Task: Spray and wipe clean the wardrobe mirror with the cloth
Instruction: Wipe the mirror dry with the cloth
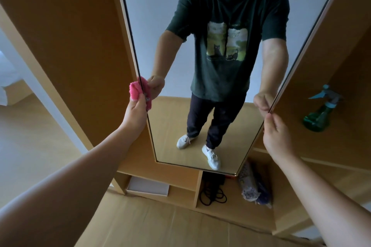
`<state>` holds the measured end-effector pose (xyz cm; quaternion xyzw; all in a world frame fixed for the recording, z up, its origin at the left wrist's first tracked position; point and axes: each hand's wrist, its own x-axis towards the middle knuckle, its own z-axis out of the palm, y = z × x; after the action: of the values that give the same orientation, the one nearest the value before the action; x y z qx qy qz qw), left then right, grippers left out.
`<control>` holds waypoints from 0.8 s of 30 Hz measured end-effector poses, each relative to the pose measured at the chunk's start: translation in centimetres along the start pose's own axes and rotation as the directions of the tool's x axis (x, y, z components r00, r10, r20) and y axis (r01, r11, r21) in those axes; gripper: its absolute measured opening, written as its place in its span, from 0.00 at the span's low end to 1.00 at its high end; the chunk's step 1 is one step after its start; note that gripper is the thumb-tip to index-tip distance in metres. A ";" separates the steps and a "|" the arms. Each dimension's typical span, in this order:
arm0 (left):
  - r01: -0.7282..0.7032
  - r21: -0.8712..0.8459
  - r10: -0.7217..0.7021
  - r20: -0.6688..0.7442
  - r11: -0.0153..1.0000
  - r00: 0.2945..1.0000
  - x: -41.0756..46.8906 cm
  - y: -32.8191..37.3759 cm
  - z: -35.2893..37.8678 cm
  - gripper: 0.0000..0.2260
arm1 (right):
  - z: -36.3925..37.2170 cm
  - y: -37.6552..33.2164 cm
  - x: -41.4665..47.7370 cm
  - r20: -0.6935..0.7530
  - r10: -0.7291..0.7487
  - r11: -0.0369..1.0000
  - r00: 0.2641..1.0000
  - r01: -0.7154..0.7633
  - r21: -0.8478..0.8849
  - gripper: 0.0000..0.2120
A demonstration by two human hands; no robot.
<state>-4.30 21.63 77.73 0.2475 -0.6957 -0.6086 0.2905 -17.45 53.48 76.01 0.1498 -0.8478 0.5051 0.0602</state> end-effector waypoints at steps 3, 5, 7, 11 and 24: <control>0.000 0.010 -0.001 0.028 1.000 1.000 -0.2 -1.1 0.0 0.08 | 0.7 0.5 -0.6 0.023 0.032 0.999 0.999 -0.032 0.010 0.15; 0.013 0.026 -0.014 0.013 1.000 1.000 -0.1 -1.9 0.1 0.09 | 1.1 0.9 -0.9 0.033 0.046 0.999 0.998 -0.046 -0.002 0.13; -0.011 0.069 0.011 0.001 0.998 1.000 -0.1 -2.8 0.1 0.08 | 1.4 1.2 -1.3 0.029 0.042 0.999 0.999 -0.041 -0.019 0.11; -0.006 0.051 0.004 0.028 0.999 1.000 0.2 -4.4 0.1 0.09 | 1.7 2.2 -1.9 0.031 0.031 0.999 0.999 -0.030 -0.041 0.11; 0.059 0.019 -0.060 0.039 0.998 0.997 -0.3 -8.3 0.4 0.11 | 3.7 6.0 -3.1 0.057 0.160 0.982 0.985 -0.154 -0.106 0.19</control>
<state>-4.45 20.94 69.49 0.2585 -0.6992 -0.6154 0.2561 -16.17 53.55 68.43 0.0958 -0.8830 0.4596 -0.0002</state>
